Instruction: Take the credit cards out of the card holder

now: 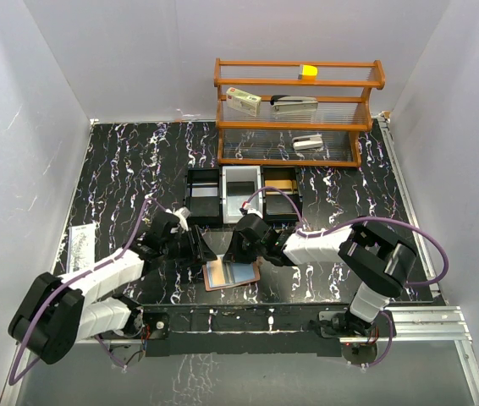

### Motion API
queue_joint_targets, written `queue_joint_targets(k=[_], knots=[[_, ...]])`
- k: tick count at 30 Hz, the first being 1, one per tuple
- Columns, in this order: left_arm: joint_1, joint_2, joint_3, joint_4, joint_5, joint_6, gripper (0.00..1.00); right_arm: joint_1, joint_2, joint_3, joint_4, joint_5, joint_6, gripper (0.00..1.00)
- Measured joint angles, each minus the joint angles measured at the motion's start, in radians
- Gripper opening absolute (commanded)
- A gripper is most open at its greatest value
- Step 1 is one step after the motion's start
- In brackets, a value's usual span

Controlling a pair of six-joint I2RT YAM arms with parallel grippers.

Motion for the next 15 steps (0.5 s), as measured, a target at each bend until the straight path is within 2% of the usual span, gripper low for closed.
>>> queue_joint_targets(k=[11, 15], knots=[[-0.005, 0.068, -0.04, 0.117, 0.001, -0.038, 0.41, -0.001, 0.0, 0.0, 0.0, -0.003, 0.0, 0.07], [-0.006, 0.067, -0.047, 0.13, 0.0, -0.046, 0.35, -0.002, 0.0, 0.0, 0.001, -0.006, 0.0, 0.07]])
